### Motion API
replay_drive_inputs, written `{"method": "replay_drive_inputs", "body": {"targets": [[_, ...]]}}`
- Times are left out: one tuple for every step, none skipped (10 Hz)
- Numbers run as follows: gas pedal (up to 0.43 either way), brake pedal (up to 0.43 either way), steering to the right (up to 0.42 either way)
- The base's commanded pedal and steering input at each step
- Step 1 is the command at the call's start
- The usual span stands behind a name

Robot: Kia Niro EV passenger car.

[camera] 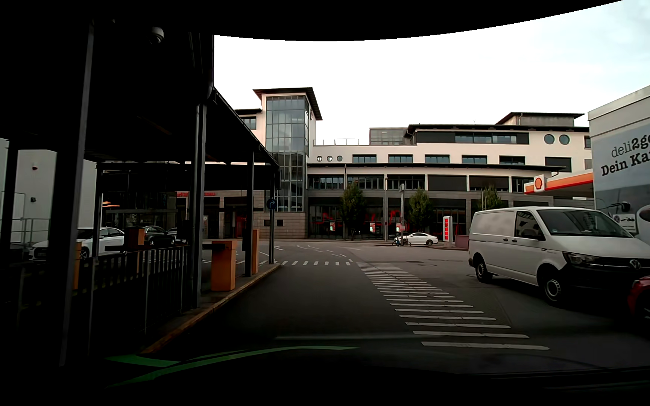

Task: Follow the waypoints while adhering to traffic rules and regulations

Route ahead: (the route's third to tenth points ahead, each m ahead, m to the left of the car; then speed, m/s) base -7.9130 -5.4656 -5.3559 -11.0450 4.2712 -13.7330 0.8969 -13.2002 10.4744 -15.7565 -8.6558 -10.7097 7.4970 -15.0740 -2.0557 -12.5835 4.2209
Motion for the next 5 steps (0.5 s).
{"method": "replay_drive_inputs", "body": {"targets": [[0.118,0.000,0.018],[0.110,0.000,0.018],[0.098,0.000,0.018],[0.087,0.000,0.018],[0.067,0.000,0.018]]}}
